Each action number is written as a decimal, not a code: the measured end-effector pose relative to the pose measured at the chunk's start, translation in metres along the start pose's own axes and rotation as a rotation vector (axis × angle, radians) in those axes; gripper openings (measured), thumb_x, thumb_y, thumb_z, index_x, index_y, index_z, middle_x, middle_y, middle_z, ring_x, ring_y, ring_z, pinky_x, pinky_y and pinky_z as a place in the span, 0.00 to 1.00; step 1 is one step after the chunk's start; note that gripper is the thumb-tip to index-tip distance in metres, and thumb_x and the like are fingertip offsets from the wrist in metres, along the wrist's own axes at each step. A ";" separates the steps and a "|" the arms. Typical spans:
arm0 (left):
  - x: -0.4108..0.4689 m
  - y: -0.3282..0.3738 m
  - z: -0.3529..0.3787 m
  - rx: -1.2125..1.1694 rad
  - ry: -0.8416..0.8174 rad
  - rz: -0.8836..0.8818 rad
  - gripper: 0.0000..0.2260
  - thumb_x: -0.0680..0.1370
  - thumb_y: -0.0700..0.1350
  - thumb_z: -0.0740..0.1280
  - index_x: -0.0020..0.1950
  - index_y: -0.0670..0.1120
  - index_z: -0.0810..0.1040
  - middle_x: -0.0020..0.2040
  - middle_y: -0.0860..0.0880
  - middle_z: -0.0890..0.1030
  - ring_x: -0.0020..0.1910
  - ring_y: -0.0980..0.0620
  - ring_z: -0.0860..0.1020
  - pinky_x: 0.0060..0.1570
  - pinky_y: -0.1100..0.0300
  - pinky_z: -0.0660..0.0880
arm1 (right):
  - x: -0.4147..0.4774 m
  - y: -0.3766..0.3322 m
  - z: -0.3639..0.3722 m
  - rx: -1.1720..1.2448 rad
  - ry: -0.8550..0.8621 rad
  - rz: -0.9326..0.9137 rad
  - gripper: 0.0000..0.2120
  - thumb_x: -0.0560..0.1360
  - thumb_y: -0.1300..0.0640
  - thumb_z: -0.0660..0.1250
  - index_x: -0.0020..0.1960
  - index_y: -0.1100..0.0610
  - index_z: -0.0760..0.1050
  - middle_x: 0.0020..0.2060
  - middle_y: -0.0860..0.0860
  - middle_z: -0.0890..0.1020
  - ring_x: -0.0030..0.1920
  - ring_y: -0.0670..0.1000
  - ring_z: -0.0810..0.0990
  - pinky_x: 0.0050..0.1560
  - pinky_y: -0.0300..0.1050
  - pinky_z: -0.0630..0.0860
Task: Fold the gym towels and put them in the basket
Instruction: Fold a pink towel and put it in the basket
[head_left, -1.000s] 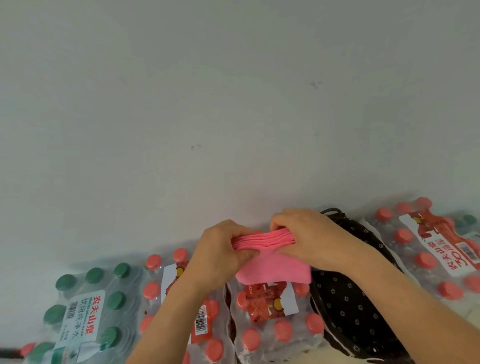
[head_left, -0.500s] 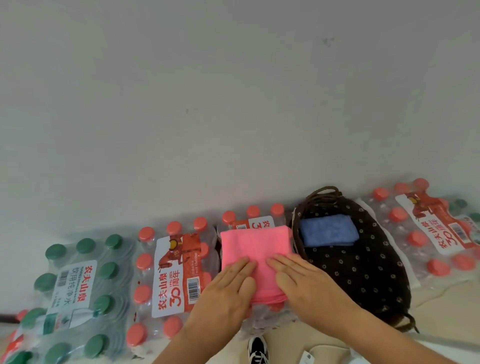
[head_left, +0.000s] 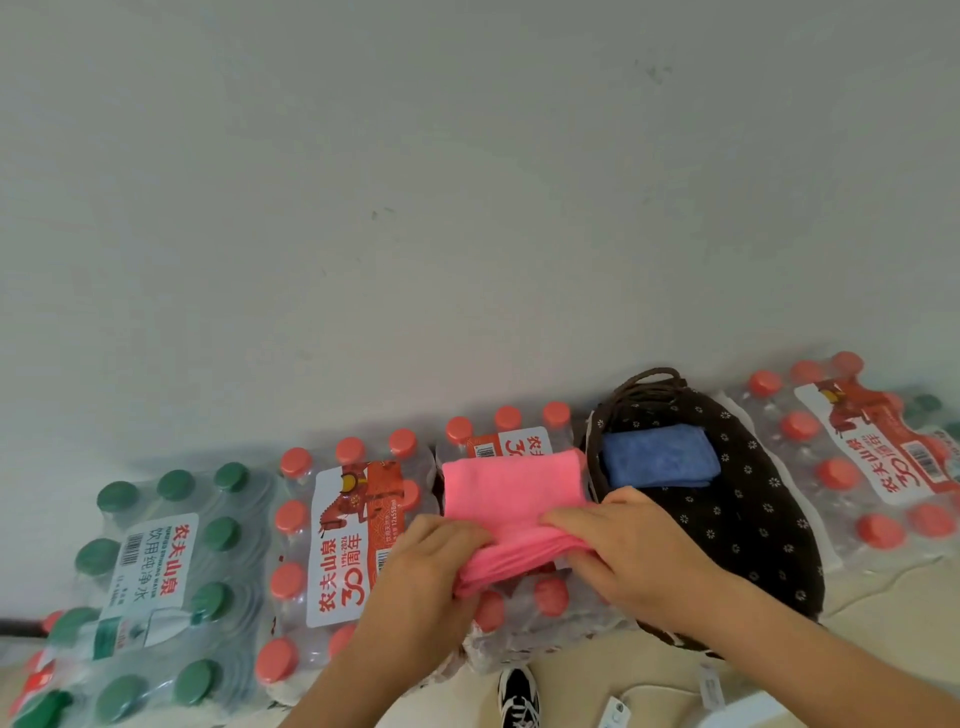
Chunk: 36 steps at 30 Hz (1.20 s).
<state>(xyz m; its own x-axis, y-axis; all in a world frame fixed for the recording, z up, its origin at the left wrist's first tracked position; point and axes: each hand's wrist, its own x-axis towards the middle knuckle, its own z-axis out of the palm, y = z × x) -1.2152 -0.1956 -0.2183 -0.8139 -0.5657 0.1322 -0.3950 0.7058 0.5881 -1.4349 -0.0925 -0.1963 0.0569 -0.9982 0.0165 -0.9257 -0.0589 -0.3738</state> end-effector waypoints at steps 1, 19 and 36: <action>0.000 0.000 -0.001 -0.086 0.030 -0.104 0.11 0.73 0.48 0.68 0.52 0.62 0.77 0.48 0.65 0.78 0.48 0.62 0.71 0.45 0.66 0.71 | 0.003 0.002 -0.003 0.086 -0.009 0.054 0.13 0.76 0.47 0.56 0.55 0.48 0.75 0.37 0.44 0.81 0.34 0.45 0.76 0.43 0.42 0.71; 0.052 0.005 0.006 -0.247 0.253 -0.660 0.16 0.78 0.53 0.63 0.35 0.45 0.71 0.30 0.50 0.75 0.29 0.52 0.72 0.30 0.56 0.64 | 0.044 0.005 0.028 0.421 0.333 0.610 0.10 0.78 0.43 0.61 0.50 0.50 0.70 0.37 0.45 0.76 0.37 0.46 0.77 0.36 0.48 0.76; 0.063 -0.016 -0.024 -0.433 -0.139 -0.524 0.16 0.69 0.43 0.73 0.56 0.53 0.78 0.47 0.56 0.82 0.45 0.59 0.80 0.48 0.58 0.76 | 0.059 0.038 -0.027 0.544 -0.352 0.373 0.17 0.71 0.57 0.73 0.59 0.54 0.78 0.51 0.46 0.82 0.51 0.48 0.80 0.56 0.46 0.77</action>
<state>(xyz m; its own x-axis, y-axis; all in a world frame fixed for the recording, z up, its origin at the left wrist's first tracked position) -1.2501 -0.2528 -0.1999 -0.6210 -0.7048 -0.3429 -0.5687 0.1042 0.8159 -1.4769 -0.1540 -0.1842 -0.0233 -0.8852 -0.4647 -0.5962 0.3854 -0.7043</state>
